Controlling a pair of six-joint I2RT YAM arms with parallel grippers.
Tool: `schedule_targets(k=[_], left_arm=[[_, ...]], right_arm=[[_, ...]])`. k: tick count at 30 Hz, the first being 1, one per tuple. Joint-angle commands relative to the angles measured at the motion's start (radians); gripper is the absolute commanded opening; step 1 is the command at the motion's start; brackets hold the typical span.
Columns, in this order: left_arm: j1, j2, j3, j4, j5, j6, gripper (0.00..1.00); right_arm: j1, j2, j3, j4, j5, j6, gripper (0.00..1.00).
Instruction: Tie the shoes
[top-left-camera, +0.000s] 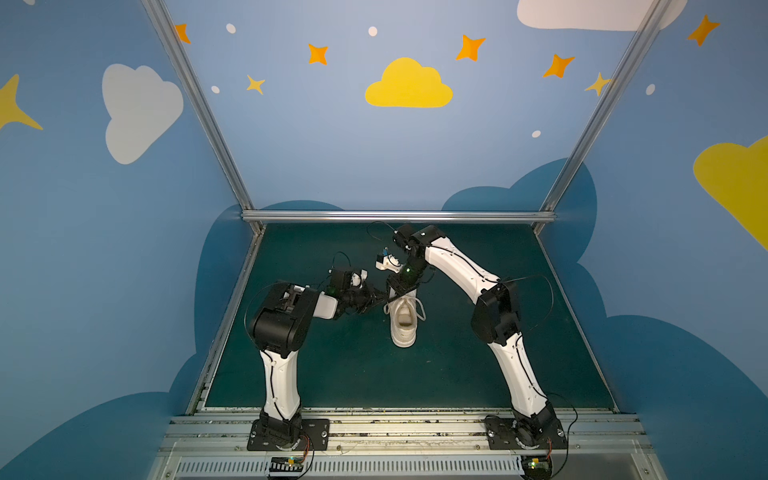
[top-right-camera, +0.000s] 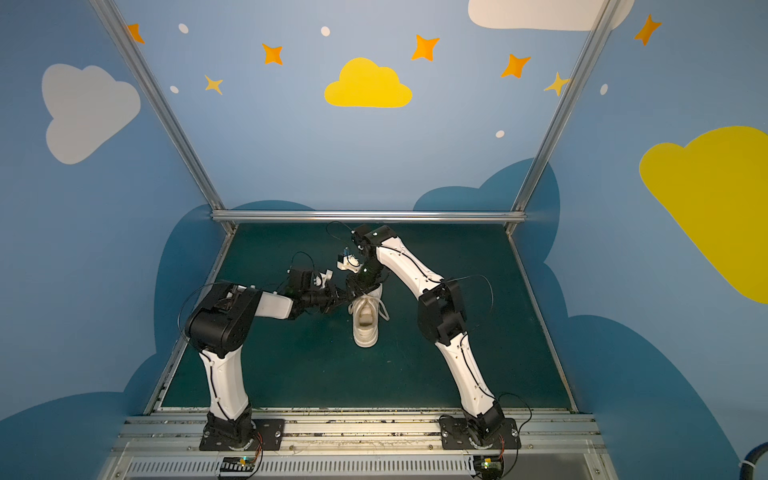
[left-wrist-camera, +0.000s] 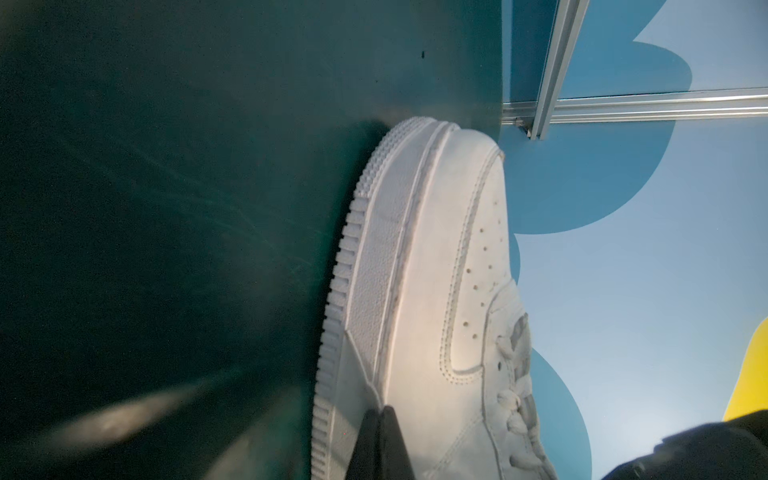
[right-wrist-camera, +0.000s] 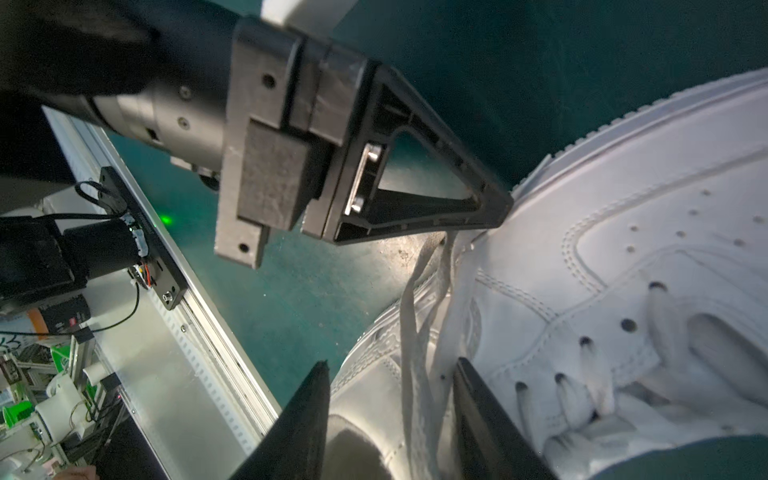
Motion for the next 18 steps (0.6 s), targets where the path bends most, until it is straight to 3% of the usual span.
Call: schedule_targets(k=[1, 7, 18], left_arm=[[0.002, -0.030, 0.011, -0.011, 0.009, 0.012, 0.03], [0.002, -0.027, 0.021, -0.019, 0.011, 0.013, 0.03], [0.009, -0.020, 0.067, -0.053, 0.012, 0.036, 0.03]], right_arm=[[0.004, 0.003, 0.025, -0.033, -0.074, -0.032, 0.46], [0.002, 0.005, 0.019, -0.035, -0.168, -0.048, 0.44], [0.002, -0.004, -0.010, -0.053, -0.184, -0.073, 0.41]])
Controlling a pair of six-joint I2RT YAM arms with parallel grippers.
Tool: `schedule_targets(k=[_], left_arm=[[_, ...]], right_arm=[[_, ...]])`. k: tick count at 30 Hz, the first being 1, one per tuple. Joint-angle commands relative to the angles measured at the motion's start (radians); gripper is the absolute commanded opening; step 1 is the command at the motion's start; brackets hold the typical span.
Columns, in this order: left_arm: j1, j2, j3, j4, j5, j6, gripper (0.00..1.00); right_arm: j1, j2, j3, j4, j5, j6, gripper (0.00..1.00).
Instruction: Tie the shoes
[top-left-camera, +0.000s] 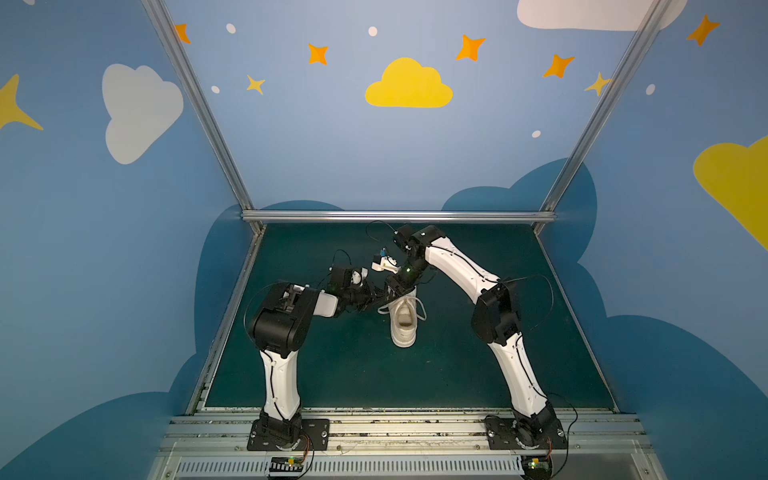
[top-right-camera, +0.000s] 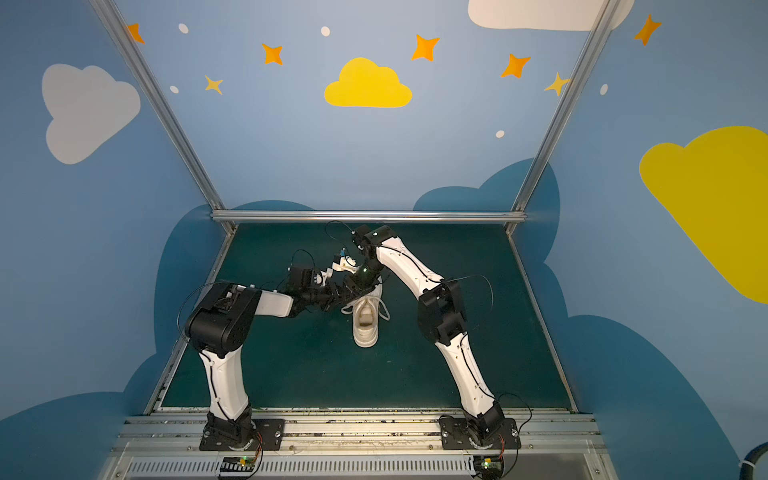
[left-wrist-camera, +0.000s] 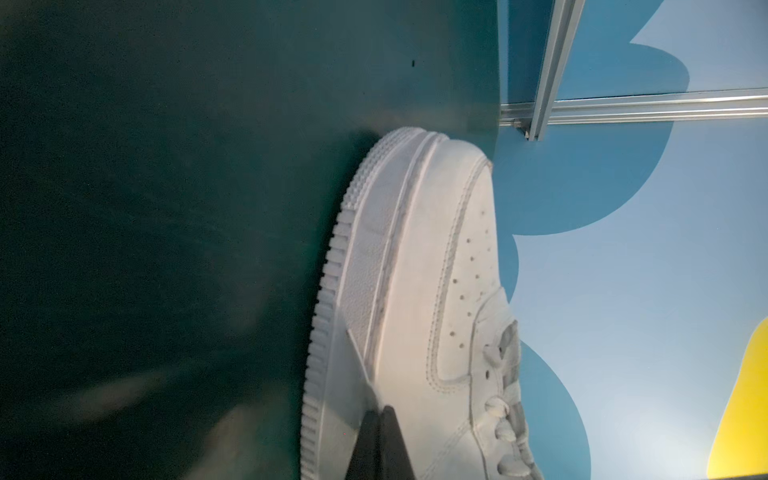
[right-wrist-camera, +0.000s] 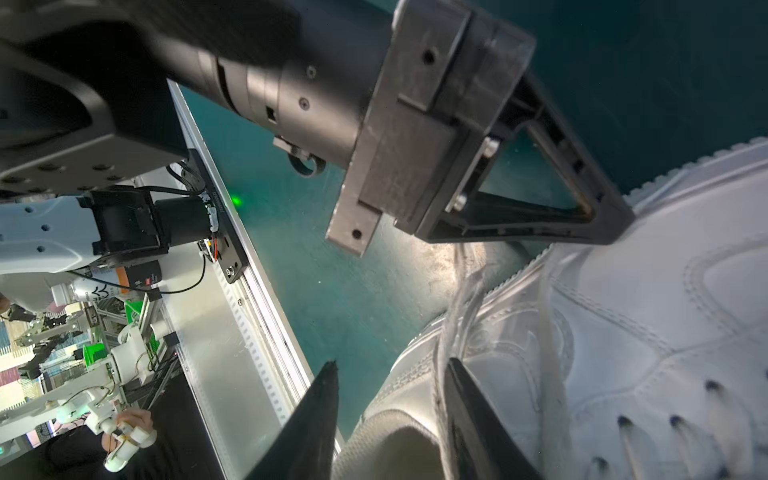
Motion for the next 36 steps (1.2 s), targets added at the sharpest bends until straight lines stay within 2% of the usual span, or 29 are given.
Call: schedule_targets(k=[1, 6, 11, 18, 24, 32, 36], left_arm=[[0.008, -0.019, 0.038, -0.029, 0.011, 0.031, 0.03], [0.013, -0.027, 0.069, -0.034, 0.016, 0.044, 0.03], [0.013, -0.024, 0.103, -0.018, 0.045, 0.055, 0.03], [0.008, -0.005, 0.209, -0.078, 0.088, 0.104, 0.03], [-0.016, 0.027, 0.327, -0.154, 0.108, 0.148, 0.03], [-0.102, 0.087, 0.510, -0.284, 0.120, 0.206, 0.03], [-0.153, 0.124, 0.610, -0.410, 0.118, 0.275, 0.03]], right_arm=[[0.002, -0.006, -0.010, -0.038, -0.033, -0.027, 0.41], [0.003, -0.031, -0.032, -0.023, -0.025, -0.020, 0.41], [-0.010, -0.099, -0.082, 0.052, -0.007, 0.037, 0.46], [-0.081, -0.276, -0.302, 0.295, -0.067, 0.181, 0.48], [-0.174, -0.420, -0.509, 0.455, -0.075, 0.272, 0.47], [-0.270, -0.552, -0.712, 0.532, -0.033, 0.312, 0.47], [-0.306, -0.606, -0.810, 0.584, -0.014, 0.347, 0.47]])
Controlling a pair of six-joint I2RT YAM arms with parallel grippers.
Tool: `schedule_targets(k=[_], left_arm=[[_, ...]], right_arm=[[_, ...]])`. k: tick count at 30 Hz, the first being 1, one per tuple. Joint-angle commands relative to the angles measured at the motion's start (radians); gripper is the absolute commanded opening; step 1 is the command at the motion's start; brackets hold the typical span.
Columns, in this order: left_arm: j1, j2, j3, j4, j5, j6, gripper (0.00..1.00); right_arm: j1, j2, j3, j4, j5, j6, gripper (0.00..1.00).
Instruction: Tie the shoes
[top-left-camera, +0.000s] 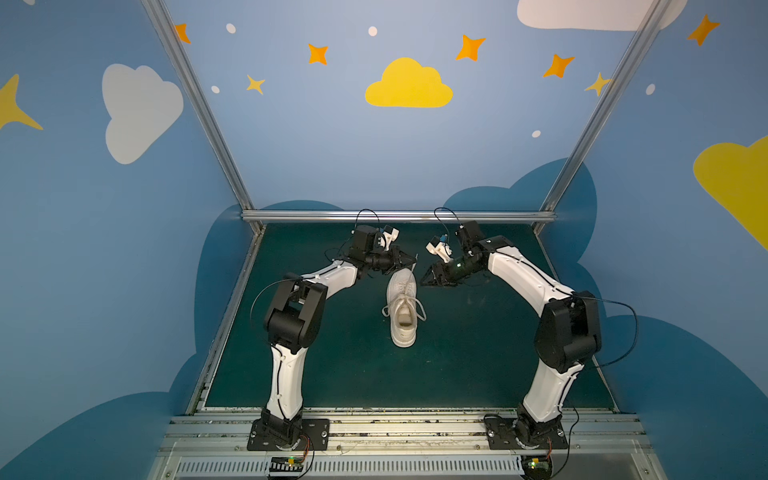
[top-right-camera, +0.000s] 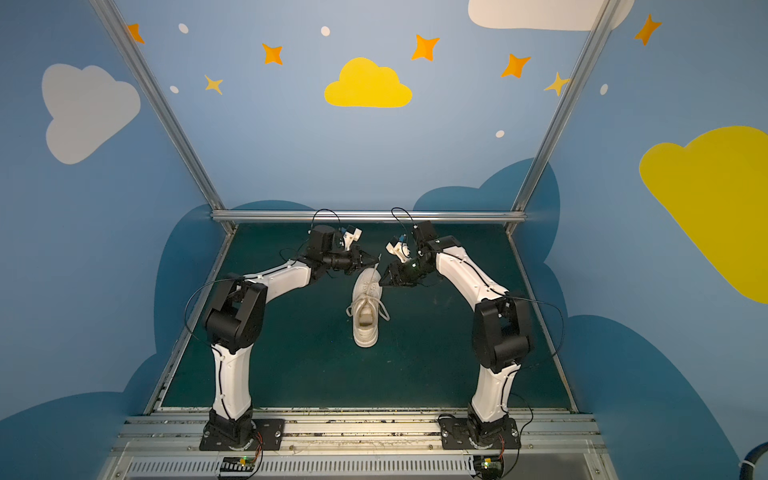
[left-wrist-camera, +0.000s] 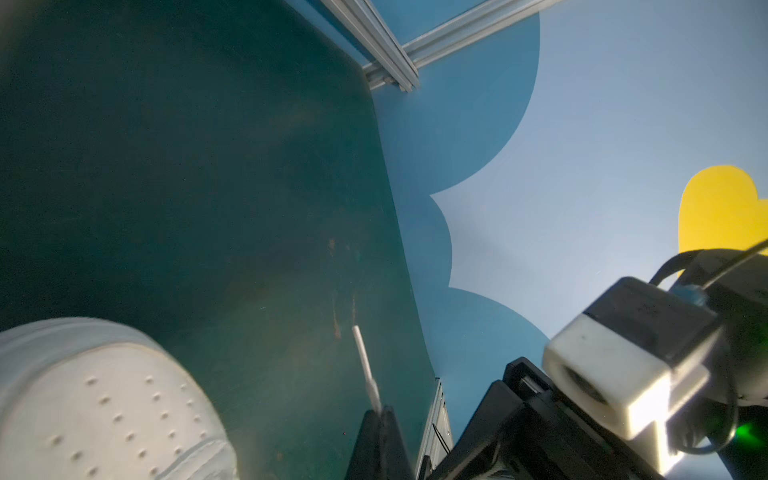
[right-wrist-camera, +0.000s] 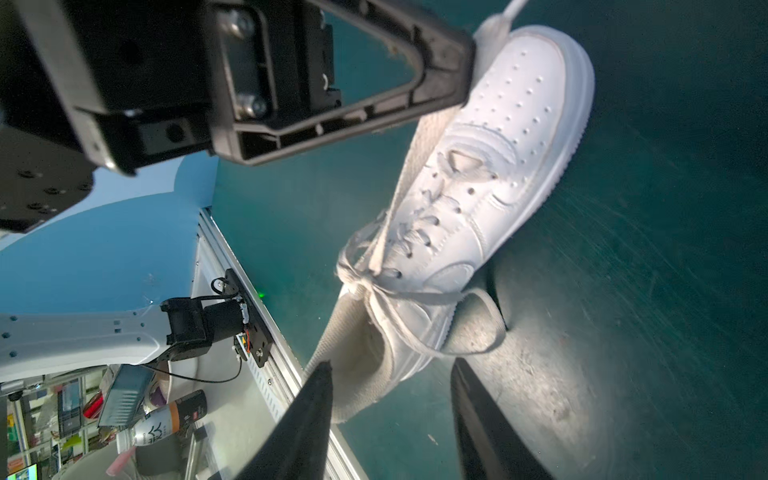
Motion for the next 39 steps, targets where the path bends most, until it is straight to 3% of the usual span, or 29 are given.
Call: schedule_targets(k=[1, 6, 12, 19, 22, 27, 34, 39], left_arm=[[-0.036, 0.034, 0.077, -0.148, 0.018, 0.096, 0.03], [-0.084, 0.075, 0.167, -0.300, 0.017, 0.189, 0.03], [-0.111, 0.094, 0.185, -0.354, 0.029, 0.218, 0.04], [-0.130, 0.098, 0.221, -0.437, 0.038, 0.285, 0.30], [-0.128, 0.070, 0.230, -0.448, 0.022, 0.319, 0.47], [-0.120, 0.042, 0.277, -0.510, 0.007, 0.389, 0.61], [-0.082, 0.004, 0.284, -0.517, 0.000, 0.412, 0.60], [-0.020, -0.093, 0.196, -0.503, -0.038, 0.457, 0.60]], right_arm=[[-0.023, -0.069, -0.062, 0.067, 0.022, 0.045, 0.47], [-0.050, -0.117, -0.166, 0.130, 0.015, 0.085, 0.47], [-0.063, -0.170, -0.297, 0.251, -0.001, 0.176, 0.46], [-0.073, -0.202, -0.366, 0.302, 0.010, 0.230, 0.46], [-0.077, -0.219, -0.379, 0.307, 0.024, 0.240, 0.46], [-0.102, -0.262, -0.394, 0.260, 0.033, 0.220, 0.47], [-0.117, -0.306, -0.415, 0.217, 0.042, 0.192, 0.47], [-0.120, -0.310, -0.436, 0.236, 0.093, 0.206, 0.49]])
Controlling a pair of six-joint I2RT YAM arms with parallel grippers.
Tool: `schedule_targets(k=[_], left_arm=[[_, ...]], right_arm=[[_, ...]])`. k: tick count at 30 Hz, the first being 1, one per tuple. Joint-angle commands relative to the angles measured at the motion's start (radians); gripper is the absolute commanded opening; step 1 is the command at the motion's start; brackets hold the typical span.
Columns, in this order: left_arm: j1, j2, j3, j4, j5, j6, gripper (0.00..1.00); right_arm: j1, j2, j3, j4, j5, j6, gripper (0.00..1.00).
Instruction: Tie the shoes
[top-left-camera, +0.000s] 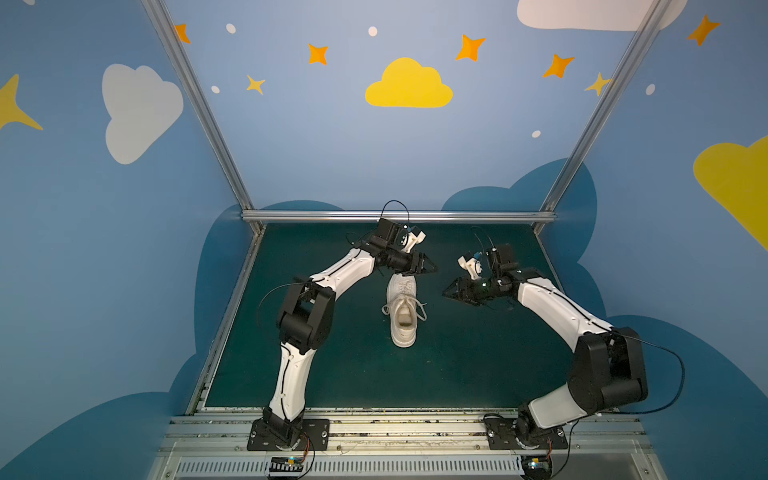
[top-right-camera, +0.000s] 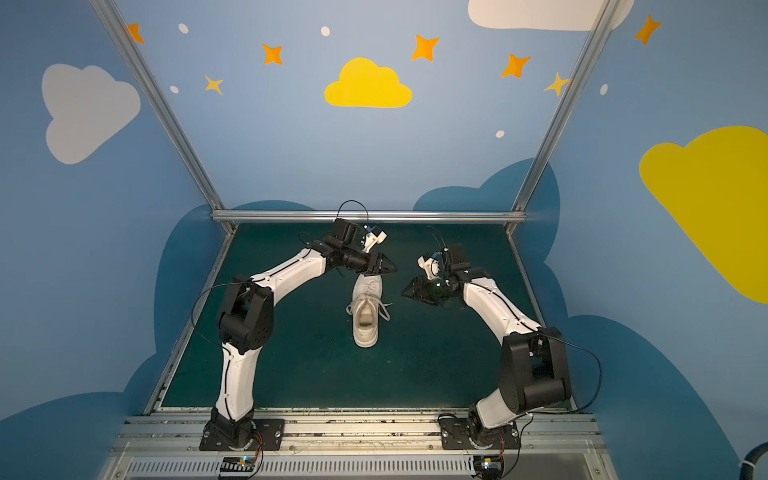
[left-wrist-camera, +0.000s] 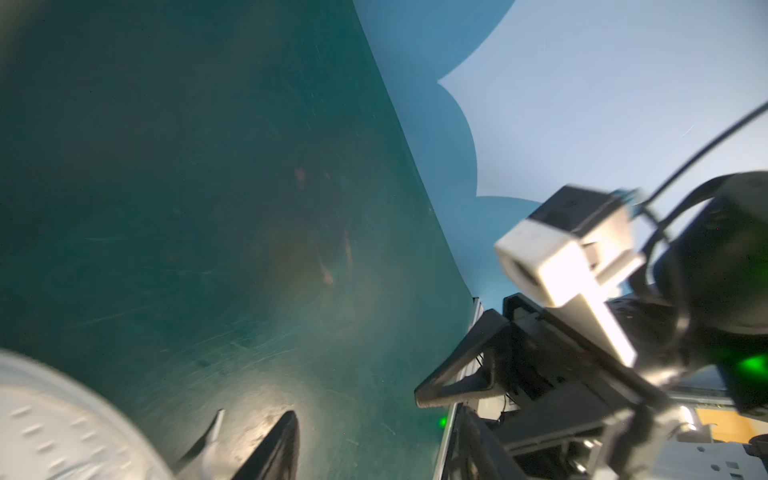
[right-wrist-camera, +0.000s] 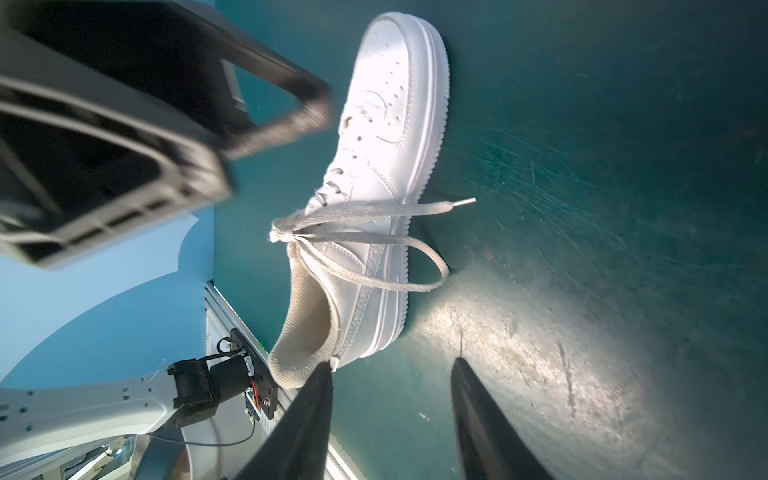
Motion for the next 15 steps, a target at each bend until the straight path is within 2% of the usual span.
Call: schedule_targets(k=[1, 2, 3, 4, 8, 15], left_arm=[[0.057, -0.122, -0.076, 0.009, -0.035, 0.057, 0.61], [0.075, -0.156, -0.117, 0.031, -0.045, 0.061, 0.64], [0.094, -0.190, -0.159, 0.056, -0.057, 0.064, 0.74], [0.115, -0.229, -0.206, 0.087, -0.067, 0.064, 0.99], [0.205, -0.368, -0.367, 0.167, -0.102, 0.057, 1.00], [0.354, -0.592, -0.639, 0.261, -0.253, 0.063, 1.00]], right_arm=[[-0.006, -0.024, -0.018, -0.006, 0.048, -0.004, 0.50], [-0.006, -0.030, -0.022, -0.001, 0.064, -0.003, 0.51], [-0.006, -0.037, -0.025, 0.005, 0.077, -0.005, 0.54], [-0.006, -0.046, -0.031, 0.011, 0.097, -0.008, 0.60], [-0.009, -0.078, -0.051, 0.021, 0.179, -0.012, 0.82], [-0.012, -0.202, -0.157, 0.104, 0.424, -0.002, 0.86]])
